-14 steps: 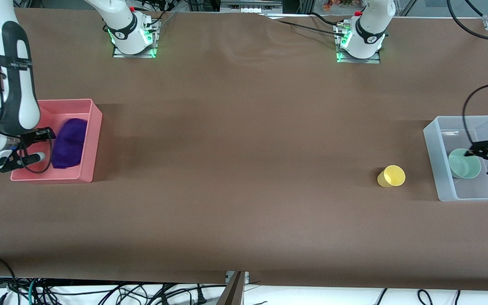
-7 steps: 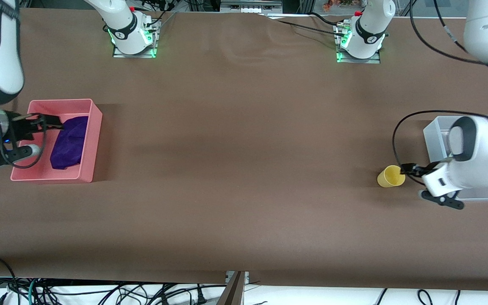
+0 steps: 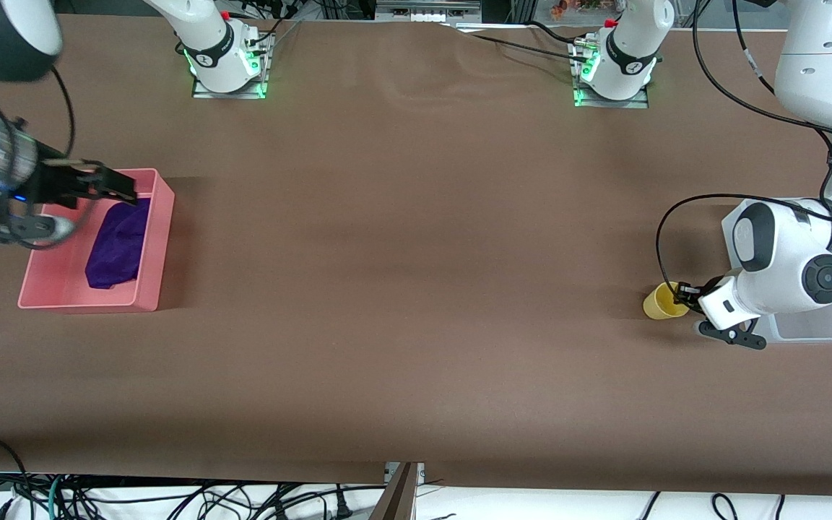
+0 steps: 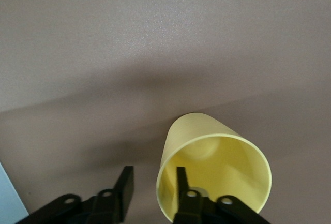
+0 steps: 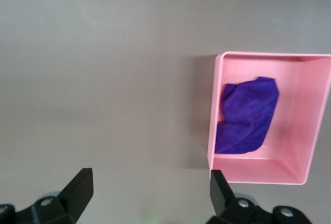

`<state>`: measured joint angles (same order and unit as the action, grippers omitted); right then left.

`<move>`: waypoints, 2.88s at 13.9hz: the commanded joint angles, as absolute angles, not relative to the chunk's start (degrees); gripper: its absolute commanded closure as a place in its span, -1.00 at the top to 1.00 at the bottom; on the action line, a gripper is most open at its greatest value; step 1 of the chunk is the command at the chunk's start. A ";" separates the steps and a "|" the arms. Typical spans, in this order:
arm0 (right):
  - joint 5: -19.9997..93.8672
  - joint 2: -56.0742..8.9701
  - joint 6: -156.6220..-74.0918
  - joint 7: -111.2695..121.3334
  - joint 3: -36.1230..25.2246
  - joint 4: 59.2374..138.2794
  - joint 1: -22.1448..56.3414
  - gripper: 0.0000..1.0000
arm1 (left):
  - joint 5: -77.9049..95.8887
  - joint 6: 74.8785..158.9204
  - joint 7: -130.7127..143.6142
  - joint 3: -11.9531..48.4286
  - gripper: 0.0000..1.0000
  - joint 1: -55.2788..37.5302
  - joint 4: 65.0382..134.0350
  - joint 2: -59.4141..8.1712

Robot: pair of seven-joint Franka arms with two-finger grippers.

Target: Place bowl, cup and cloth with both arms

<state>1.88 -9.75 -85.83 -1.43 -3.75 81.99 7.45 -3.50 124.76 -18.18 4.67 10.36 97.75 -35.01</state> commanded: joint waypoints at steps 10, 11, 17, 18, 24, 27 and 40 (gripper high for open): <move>-3.60 -6.06 -83.50 -0.97 -1.67 82.53 5.97 1.00 | -5.86 96.59 -35.89 2.29 -1.00 16.59 85.44 -24.52; -3.52 -6.41 -83.58 -0.97 -1.67 82.44 6.06 1.00 | -8.76 97.37 -40.21 2.37 -1.00 18.26 85.34 -24.70; -3.69 -6.68 -83.50 -0.97 -1.67 81.83 6.15 1.00 | -9.85 118.37 -57.30 2.55 -1.00 29.26 87.27 -33.82; -3.87 -6.68 -83.50 -0.97 -1.76 81.83 6.15 1.00 | -8.28 119.17 -57.30 2.55 -1.00 29.70 87.80 -34.97; -3.78 -6.68 -83.58 -1.05 -1.67 81.83 6.33 1.00 | -6.42 117.44 -57.04 2.90 1.00 29.71 87.54 -34.03; -3.78 -6.77 -83.58 -1.05 -1.67 81.83 6.33 1.00 | -6.42 109.20 -54.16 5.96 1.00 27.87 87.28 -27.27; -3.78 -6.68 -83.58 -0.88 -1.93 81.83 6.15 1.00 | -5.81 91.76 -1.76 11.24 1.00 4.91 87.70 -12.50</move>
